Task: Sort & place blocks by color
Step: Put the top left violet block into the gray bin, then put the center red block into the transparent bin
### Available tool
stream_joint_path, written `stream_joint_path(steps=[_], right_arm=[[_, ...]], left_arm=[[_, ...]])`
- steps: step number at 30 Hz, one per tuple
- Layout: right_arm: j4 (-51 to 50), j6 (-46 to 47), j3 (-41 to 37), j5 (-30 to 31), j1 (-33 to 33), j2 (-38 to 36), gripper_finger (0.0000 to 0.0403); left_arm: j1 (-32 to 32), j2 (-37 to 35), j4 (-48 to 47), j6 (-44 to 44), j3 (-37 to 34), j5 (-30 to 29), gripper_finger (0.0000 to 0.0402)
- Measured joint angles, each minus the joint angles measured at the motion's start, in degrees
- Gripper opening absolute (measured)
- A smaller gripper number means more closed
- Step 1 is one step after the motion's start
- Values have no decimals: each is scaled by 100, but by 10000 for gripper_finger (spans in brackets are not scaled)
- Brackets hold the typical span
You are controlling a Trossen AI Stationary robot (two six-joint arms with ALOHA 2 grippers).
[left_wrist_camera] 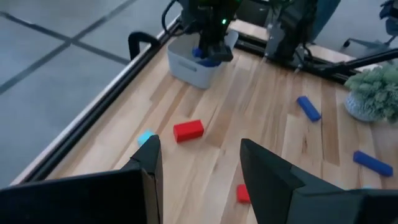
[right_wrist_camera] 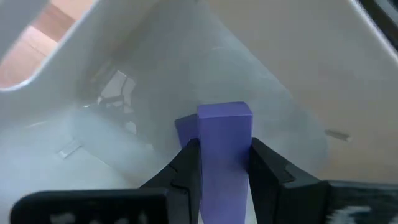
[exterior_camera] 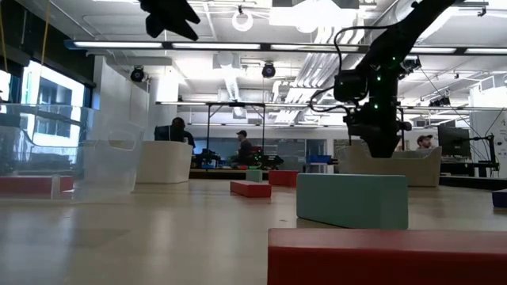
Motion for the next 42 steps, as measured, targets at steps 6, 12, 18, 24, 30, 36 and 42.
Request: stream_joint_path(steps=[6, 12, 18, 24, 30, 36, 42], right_arm=[[23, 183, -15, -270, -174, 0, 74], [3, 280, -15, -700, -287, 0, 98], [-39, 280, -15, -742, -224, 0, 117], [-45, 283, -6, -724, -101, 0, 120], [-191, 283, 189, -718, -6, 2, 122], [-493, 450, 378, -586, -3, 0, 136], [-827, 620, 648, -528, -3, 2, 173]], left_arm=[[0, 0, 135, -21, 0, 1, 129], [0, 0, 140, -29, 0, 1, 129], [-2, 0, 138, -30, 0, 2, 129], [-2, 0, 131, 39, 0, 0, 129], [-2, 0, 131, 165, 0, 0, 129], [-2, 0, 127, 171, 0, 0, 129], [-2, 0, 86, 569, 0, 20, 130]])
